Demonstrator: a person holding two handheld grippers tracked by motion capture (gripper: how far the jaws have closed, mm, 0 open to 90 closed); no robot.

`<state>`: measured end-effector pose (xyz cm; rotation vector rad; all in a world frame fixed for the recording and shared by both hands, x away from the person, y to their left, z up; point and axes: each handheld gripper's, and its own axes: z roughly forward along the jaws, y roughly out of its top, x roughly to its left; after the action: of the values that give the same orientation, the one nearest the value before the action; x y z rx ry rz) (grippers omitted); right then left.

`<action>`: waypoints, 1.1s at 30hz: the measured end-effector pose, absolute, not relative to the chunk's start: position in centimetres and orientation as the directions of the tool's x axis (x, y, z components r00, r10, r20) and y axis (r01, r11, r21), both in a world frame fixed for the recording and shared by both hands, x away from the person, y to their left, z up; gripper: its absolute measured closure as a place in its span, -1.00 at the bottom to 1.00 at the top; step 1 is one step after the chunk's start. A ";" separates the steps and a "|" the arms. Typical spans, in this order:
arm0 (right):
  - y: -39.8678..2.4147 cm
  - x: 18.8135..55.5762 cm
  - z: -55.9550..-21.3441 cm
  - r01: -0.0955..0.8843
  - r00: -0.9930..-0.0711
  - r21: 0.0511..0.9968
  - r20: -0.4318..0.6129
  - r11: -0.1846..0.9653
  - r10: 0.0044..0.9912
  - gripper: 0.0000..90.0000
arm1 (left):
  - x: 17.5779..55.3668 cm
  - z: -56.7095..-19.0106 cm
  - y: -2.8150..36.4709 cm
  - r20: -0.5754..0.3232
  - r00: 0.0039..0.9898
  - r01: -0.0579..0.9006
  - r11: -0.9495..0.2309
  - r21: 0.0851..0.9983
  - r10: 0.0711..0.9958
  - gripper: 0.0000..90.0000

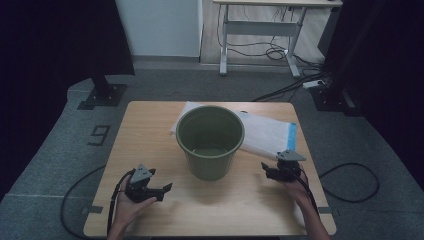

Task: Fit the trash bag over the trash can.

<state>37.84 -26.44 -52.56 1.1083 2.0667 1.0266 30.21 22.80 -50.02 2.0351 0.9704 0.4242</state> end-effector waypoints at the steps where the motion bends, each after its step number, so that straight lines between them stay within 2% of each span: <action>1: -26.4 37.8 -52.6 0.421 -0.492 0.832 -0.125 0.361 0.862 -0.55 | 30.2 -50.0 22.8 -0.044 0.646 0.485 -0.365 0.795 0.762 -0.71; 10: -23.5 43.3 -52.5 0.437 -0.547 0.792 -0.141 0.426 0.825 -0.54 | 30.2 -50.2 22.6 -0.049 0.652 0.490 -0.370 0.789 0.757 -0.71; 17: -23.0 45.5 -53.2 0.476 -0.558 0.771 -0.106 0.423 0.823 -0.50 | 30.5 -50.4 22.7 -0.052 0.650 0.495 -0.371 0.786 0.758 -0.71; 23: -23.0 46.3 -54.1 0.504 -0.564 0.748 -0.094 0.432 0.820 -0.34 | 30.5 -50.5 22.8 -0.055 0.645 0.498 -0.364 0.787 0.763 -0.70; 25: -22.8 46.3 -54.4 0.513 -0.564 0.739 -0.093 0.437 0.820 -0.28 | 30.5 -50.4 22.8 -0.055 0.643 0.498 -0.363 0.788 0.764 -0.70; 28: -22.9 46.4 -54.7 0.524 -0.552 0.738 -0.086 0.425 0.830 -0.05 | 30.5 -50.4 22.9 -0.056 0.641 0.499 -0.360 0.788 0.766 -0.70; 29: -22.9 46.4 -54.7 0.524 -0.552 0.738 -0.086 0.425 0.830 -0.05 | 30.5 -50.4 22.9 -0.056 0.641 0.499 -0.360 0.788 0.766 -0.70; 30: -22.9 46.4 -54.7 0.522 -0.547 0.737 -0.096 0.428 0.832 0.03 | 30.5 -50.4 22.9 -0.062 0.641 0.500 -0.356 0.790 0.765 -0.70; 31: -23.1 46.5 -54.7 0.519 -0.552 0.738 -0.096 0.431 0.828 0.28 | 30.5 -50.4 22.8 -0.063 0.644 0.499 -0.356 0.790 0.763 -0.70; 32: -23.2 46.6 -54.6 0.523 -0.559 0.737 -0.083 0.429 0.825 0.40 | 30.4 -50.4 22.7 -0.056 0.648 0.493 -0.362 0.791 0.759 -0.70; 33: -23.2 46.6 -54.6 0.523 -0.559 0.737 -0.083 0.429 0.825 0.40 | 30.3 -50.4 22.6 -0.048 0.651 0.486 -0.367 0.793 0.758 -0.70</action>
<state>46.59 -23.17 -54.63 1.1415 2.2517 0.9358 30.30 22.60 -50.44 2.0390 0.9663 0.4157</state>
